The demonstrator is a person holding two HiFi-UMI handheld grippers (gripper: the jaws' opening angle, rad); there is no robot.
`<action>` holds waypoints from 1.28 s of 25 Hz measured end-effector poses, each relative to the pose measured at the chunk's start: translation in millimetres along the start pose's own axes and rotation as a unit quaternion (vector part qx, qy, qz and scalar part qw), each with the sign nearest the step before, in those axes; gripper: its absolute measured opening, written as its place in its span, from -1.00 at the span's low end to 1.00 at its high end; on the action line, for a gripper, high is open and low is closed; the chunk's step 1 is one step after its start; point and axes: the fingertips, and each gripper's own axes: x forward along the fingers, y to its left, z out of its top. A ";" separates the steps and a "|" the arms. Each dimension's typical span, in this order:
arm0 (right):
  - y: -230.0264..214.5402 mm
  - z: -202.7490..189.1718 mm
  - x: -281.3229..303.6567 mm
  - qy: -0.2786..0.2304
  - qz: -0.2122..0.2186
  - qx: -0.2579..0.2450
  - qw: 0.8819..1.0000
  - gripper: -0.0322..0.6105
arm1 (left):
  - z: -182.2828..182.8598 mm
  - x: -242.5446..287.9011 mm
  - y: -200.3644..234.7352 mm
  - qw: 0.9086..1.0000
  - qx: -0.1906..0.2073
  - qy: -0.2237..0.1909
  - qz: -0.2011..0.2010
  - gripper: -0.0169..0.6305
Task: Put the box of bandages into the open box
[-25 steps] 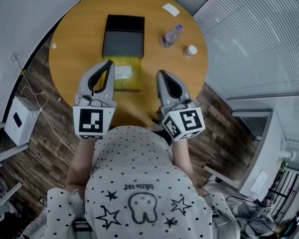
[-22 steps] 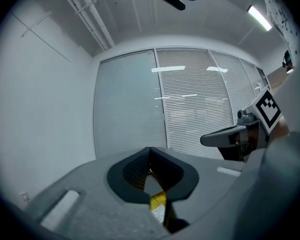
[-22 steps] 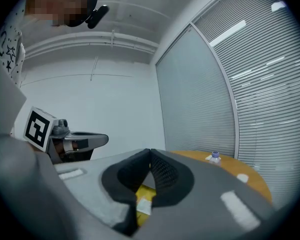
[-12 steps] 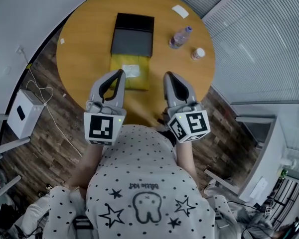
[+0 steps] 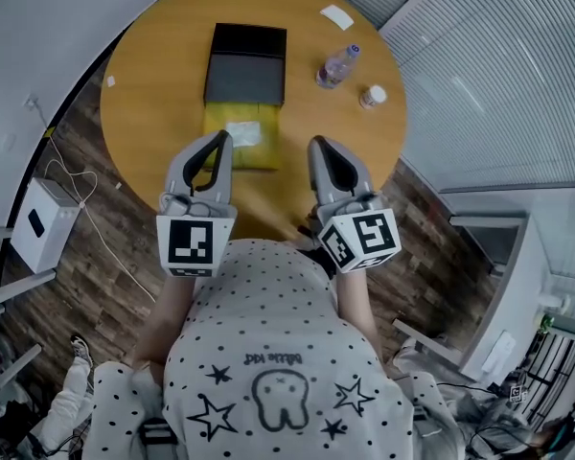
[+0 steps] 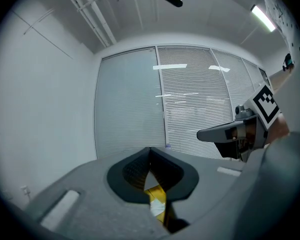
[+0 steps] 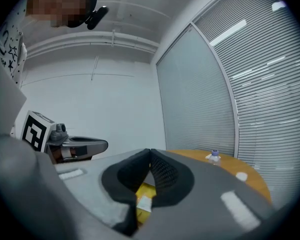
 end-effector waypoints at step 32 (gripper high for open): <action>1.7 3.6 -8.8 -0.002 -0.009 -0.007 1.000 -0.89 | 1.2 -1.9 -5.1 1.000 0.000 -0.006 -0.010 -0.92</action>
